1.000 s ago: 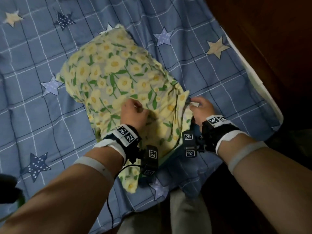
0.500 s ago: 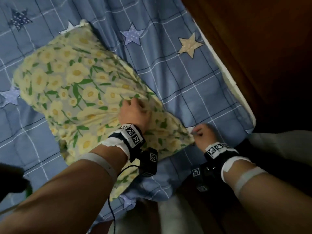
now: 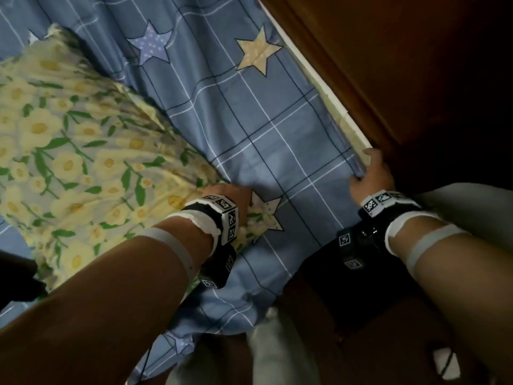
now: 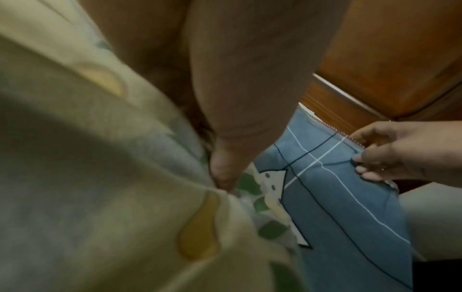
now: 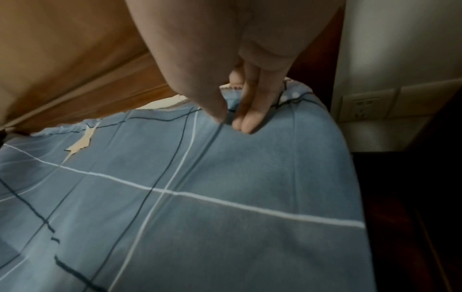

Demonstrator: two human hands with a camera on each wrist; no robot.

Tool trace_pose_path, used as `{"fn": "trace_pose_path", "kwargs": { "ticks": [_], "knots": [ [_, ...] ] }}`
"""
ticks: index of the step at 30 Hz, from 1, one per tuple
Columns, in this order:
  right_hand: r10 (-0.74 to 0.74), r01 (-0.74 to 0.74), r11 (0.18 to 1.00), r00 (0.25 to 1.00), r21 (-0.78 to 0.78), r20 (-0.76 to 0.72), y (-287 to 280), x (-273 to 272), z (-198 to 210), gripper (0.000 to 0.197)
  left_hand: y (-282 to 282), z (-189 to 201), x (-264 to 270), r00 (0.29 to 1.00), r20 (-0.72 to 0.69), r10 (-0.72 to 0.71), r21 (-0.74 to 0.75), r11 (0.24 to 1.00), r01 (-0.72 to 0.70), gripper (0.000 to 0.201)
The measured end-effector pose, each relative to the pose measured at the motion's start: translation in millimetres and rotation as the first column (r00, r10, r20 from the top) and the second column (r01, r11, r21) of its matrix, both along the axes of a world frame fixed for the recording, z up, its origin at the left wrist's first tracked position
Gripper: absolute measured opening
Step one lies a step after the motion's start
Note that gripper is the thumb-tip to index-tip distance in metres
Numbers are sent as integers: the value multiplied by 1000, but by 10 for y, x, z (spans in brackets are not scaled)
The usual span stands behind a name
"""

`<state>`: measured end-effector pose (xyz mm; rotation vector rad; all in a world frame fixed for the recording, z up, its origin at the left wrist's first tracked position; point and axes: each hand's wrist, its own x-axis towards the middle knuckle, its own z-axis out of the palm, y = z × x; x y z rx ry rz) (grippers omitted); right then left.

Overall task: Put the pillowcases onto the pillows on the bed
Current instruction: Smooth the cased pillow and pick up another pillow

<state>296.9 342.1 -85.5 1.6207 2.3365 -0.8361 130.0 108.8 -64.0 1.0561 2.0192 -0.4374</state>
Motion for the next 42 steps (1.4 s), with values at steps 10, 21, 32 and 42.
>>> {"fn": "trace_pose_path", "kwargs": {
  "ticks": [10, 21, 32, 42],
  "knots": [
    [151, -168, 943, 985, 289, 79, 181, 61, 449, 22, 518, 517, 60, 967, 155, 200, 347, 906, -243, 41],
    [271, -258, 936, 962, -240, 23, -651, 2, 700, 71, 317, 1243, -28, 936, 222, 272, 542, 764, -350, 35],
    [406, -532, 603, 846, -595, -346, -2036, -1151, 2276, 130, -573, 3418, -1075, 829, -15, 559, 801, 503, -325, 24],
    [552, -531, 819, 628, 218, -549, -2677, -2359, 4177, 53, -2312, 5122, -1833, 691, 153, 707, 988, -125, -91, 8]
  ]
}}
